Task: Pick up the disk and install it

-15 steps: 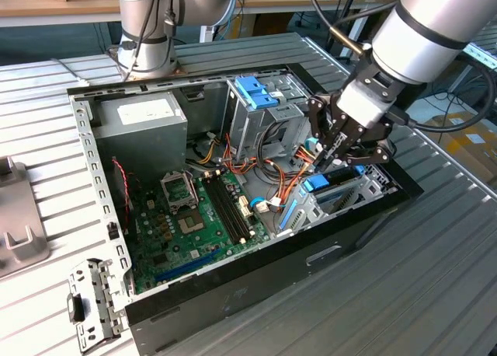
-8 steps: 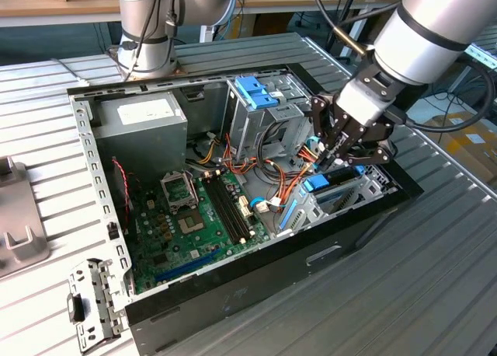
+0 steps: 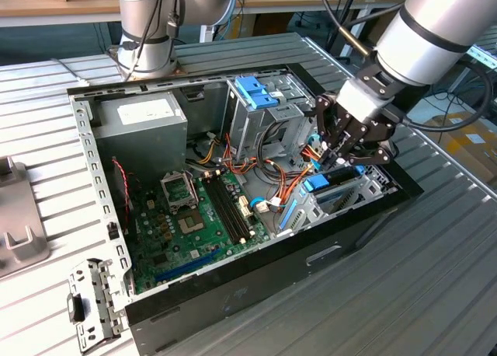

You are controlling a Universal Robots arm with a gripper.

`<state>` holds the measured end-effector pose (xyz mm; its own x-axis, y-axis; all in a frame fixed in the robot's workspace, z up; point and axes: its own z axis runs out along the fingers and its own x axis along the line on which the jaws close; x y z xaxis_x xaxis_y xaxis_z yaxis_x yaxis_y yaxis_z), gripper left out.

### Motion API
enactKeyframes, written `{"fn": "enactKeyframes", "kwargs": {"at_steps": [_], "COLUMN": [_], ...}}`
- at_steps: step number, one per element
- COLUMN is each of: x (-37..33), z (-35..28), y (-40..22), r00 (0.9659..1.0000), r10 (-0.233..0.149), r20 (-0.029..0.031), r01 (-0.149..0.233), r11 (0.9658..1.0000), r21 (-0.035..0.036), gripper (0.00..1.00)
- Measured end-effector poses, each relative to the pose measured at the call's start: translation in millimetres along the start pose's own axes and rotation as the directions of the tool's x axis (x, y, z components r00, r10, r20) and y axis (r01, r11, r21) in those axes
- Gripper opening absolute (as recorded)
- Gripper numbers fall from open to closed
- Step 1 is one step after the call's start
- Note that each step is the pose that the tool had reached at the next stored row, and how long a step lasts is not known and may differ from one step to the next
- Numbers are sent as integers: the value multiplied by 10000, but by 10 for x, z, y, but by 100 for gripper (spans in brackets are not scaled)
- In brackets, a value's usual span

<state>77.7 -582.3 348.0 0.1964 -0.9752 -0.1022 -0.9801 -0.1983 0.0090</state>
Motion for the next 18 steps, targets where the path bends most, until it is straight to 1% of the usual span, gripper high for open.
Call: {"fn": "enactKeyframes", "kwargs": {"at_steps": [7, 11, 16, 18], "x": [9, 14, 20, 22], "z": [15, 25, 24, 24], "y": [-35, -59, -89, -98], "r00": [9986, 9950, 9910, 9879], "r10": [530, 1004, 1337, 1553], "r20": [6, 15, 22, 27], "r01": [-530, -1004, -1337, -1554], "r11": [9986, 9949, 9909, 9877], "r21": [55, 103, 137, 158], "gripper": [17, 17, 17, 17]}}
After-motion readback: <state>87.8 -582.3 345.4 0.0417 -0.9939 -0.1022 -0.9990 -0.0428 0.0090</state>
